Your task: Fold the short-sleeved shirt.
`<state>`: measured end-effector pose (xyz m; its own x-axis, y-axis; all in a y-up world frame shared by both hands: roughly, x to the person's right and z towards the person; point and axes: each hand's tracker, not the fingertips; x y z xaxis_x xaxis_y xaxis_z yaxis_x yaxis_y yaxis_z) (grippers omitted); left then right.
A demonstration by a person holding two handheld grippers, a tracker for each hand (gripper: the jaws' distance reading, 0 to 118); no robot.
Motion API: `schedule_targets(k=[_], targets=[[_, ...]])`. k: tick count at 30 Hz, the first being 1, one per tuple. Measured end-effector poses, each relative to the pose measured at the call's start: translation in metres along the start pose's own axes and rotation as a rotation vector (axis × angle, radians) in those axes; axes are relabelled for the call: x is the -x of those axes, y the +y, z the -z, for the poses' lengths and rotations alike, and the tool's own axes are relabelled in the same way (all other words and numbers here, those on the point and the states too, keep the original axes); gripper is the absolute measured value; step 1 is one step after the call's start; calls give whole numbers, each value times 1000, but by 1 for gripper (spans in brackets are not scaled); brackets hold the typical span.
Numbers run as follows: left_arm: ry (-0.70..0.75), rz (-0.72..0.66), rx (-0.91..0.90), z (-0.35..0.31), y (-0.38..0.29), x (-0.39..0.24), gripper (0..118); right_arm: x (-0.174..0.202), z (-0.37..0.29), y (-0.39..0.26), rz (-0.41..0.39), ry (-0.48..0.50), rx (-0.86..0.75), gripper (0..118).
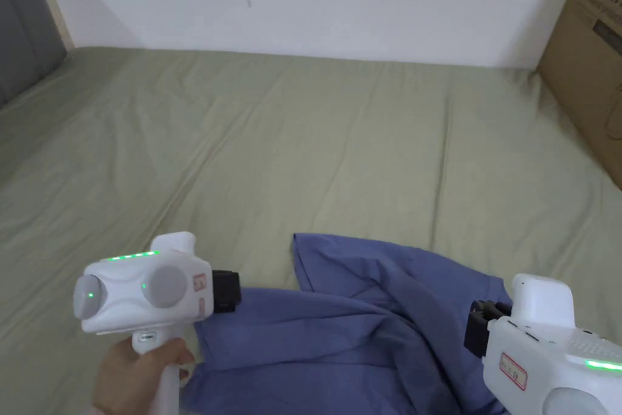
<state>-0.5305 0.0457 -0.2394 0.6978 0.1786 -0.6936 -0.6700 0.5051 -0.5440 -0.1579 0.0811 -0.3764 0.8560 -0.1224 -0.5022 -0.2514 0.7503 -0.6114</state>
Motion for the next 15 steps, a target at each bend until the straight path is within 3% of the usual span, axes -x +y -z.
schedule_targets(k=[5,6,7,8,10,15], targets=[[-7,-7,41,38,13,2,80,2,18,-5,-42,4,35,0],[-30,-9,69,46,10,1,67,1,22,-7,-43,1,43,0],[-28,-6,68,47,1,-4,43,-1,25,-9,-39,0,53,0],[51,19,50,48,-4,-9,31,-3,27,-10,-31,-2,62,0],[65,74,-1,40,-10,-17,6,-8,31,-11,-14,2,75,0],[77,60,12,27,-5,-22,5,-16,42,5,-49,28,88,0]])
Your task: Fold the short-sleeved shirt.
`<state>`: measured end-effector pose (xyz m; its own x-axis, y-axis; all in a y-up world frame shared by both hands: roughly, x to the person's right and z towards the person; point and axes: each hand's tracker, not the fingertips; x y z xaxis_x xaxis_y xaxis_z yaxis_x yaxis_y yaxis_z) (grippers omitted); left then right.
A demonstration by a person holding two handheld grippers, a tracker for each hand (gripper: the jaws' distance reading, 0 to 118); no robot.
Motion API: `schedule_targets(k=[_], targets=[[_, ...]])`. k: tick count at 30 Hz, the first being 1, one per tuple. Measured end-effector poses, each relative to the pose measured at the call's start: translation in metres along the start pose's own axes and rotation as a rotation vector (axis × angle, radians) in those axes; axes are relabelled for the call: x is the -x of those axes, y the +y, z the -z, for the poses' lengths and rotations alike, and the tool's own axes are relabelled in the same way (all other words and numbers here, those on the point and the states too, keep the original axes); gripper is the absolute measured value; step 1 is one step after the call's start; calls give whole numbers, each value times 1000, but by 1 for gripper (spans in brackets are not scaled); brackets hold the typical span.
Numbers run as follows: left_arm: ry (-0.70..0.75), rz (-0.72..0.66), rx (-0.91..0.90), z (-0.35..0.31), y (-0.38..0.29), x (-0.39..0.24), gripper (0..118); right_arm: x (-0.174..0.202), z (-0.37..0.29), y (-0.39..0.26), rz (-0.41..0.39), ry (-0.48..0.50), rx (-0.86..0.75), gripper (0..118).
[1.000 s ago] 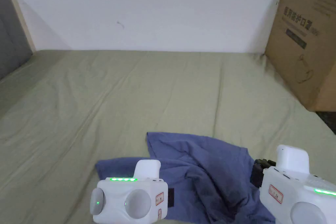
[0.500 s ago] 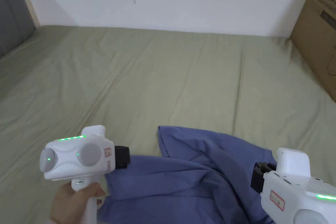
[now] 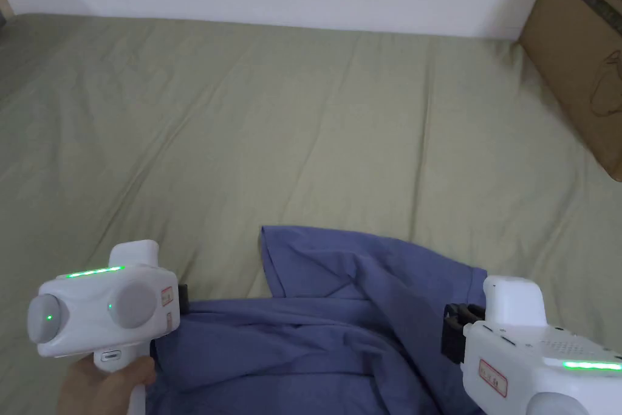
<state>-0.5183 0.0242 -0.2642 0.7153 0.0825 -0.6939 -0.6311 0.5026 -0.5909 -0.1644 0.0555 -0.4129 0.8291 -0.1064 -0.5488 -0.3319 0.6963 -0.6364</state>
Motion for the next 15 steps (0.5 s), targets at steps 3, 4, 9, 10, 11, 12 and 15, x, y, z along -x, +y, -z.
schedule_targets(k=[3,4,9,10,11,12,15], targets=[[-34,-38,-17,-15,4,4,5,-1,9,29,-60,70,7,53],[-43,-45,-22,-21,5,7,5,2,15,41,-103,81,15,85],[-93,-74,-40,-35,6,9,5,24,65,91,-271,57,22,96],[-90,-68,-44,-36,6,7,5,28,80,97,-294,64,43,96],[-87,-58,-48,-37,6,7,5,30,94,102,-294,63,58,96],[-87,-54,-48,-36,6,7,5,31,109,107,-304,59,102,96],[-91,-51,-50,-36,6,8,5,29,147,112,-265,50,218,96]])
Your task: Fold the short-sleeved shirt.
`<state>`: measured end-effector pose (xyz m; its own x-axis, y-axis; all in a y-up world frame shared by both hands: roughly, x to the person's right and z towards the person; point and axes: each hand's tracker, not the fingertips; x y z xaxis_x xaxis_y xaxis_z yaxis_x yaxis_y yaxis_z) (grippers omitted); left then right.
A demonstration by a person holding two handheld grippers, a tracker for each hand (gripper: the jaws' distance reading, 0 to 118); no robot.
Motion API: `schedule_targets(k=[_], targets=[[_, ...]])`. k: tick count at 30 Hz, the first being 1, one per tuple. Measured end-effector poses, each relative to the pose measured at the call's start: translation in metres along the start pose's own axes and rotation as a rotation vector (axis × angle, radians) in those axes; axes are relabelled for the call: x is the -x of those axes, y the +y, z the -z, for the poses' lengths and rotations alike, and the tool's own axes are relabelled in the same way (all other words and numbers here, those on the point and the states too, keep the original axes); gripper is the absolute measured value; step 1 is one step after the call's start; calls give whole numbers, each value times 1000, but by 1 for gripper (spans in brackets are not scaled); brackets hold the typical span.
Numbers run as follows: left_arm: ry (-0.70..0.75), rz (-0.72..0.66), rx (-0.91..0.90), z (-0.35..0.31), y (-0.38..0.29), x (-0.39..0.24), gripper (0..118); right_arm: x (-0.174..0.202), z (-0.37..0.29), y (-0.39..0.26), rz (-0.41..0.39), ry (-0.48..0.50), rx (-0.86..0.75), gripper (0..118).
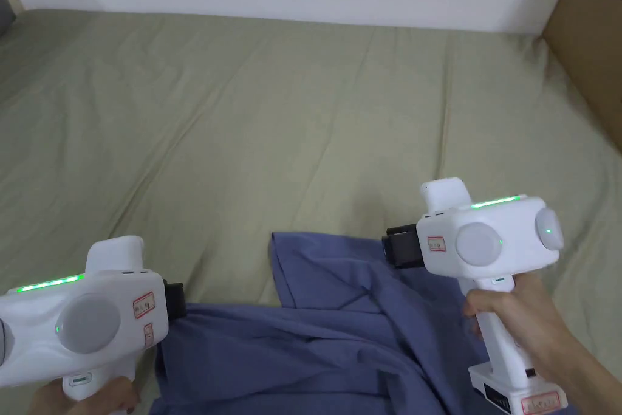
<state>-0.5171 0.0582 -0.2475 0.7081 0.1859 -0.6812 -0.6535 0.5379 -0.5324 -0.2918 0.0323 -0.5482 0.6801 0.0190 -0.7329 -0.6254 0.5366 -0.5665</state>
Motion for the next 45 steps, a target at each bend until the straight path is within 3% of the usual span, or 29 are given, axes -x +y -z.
schedule_targets(k=[3,6,9,10,11,12,14,18,20,23,33,45], targets=[[-2,0,3,1,1,2,5,-9,29,-2,70,31,135,93],[1,19,10,2,2,2,5,-14,33,-7,111,55,95,88],[-1,18,7,-1,3,3,5,-14,20,-7,105,42,68,43],[-4,15,3,-2,4,3,5,-16,18,-6,99,37,73,13],[-1,11,4,-5,6,2,5,-18,13,-6,98,31,71,5],[1,9,3,-7,8,1,5,-23,9,-7,99,26,72,5],[-3,10,-7,-16,10,0,5,-33,1,-9,179,104,74,5],[1,49,-43,-42,16,-5,5,-51,-40,-8,275,102,-16,5],[5,70,-70,-58,21,-6,5,-58,-68,-2,241,89,-52,5],[17,80,-123,-86,31,-8,5,-71,-121,4,183,-6,-132,5],[45,146,-342,-188,67,-19,5,-136,-303,-18,274,-179,-393,5],[79,219,-502,-256,129,-43,5,-154,-392,5,313,-176,-528,5]])
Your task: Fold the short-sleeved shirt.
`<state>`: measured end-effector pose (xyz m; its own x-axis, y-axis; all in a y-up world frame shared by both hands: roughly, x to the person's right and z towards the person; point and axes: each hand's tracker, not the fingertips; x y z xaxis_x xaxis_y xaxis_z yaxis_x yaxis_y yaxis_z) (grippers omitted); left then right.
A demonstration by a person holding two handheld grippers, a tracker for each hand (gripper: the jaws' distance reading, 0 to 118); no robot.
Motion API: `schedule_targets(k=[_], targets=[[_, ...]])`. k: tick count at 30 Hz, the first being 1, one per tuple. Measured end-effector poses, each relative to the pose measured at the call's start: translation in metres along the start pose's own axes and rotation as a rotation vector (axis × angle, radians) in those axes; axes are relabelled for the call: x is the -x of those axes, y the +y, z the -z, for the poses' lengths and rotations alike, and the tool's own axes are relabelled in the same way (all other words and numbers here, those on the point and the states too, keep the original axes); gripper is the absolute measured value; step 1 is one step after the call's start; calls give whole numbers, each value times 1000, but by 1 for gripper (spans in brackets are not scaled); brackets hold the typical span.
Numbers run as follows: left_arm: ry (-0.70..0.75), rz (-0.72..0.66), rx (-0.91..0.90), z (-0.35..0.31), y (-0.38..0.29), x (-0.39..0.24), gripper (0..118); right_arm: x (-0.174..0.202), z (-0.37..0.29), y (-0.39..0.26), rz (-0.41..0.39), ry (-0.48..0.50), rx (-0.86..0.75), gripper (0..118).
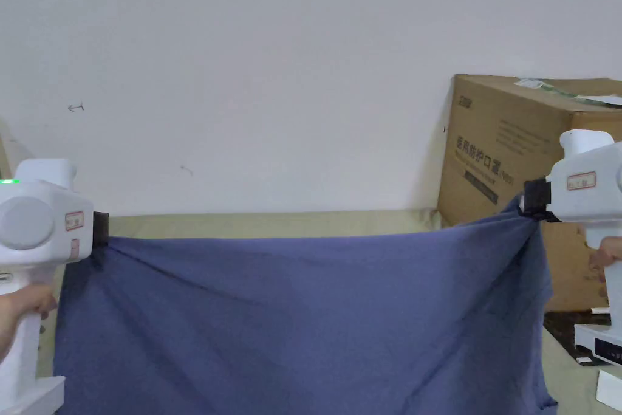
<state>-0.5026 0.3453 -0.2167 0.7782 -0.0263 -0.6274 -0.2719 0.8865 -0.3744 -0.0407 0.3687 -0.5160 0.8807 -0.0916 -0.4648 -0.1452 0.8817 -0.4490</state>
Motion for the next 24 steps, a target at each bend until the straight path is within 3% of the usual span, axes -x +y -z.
schedule_targets(k=[15,24], targets=[[75,2,-131,90,160,0,5,66,92,155,-39,-95,-108,5],[125,-60,-234,131,244,-1,5,83,108,227,-26,-85,-185,5]])
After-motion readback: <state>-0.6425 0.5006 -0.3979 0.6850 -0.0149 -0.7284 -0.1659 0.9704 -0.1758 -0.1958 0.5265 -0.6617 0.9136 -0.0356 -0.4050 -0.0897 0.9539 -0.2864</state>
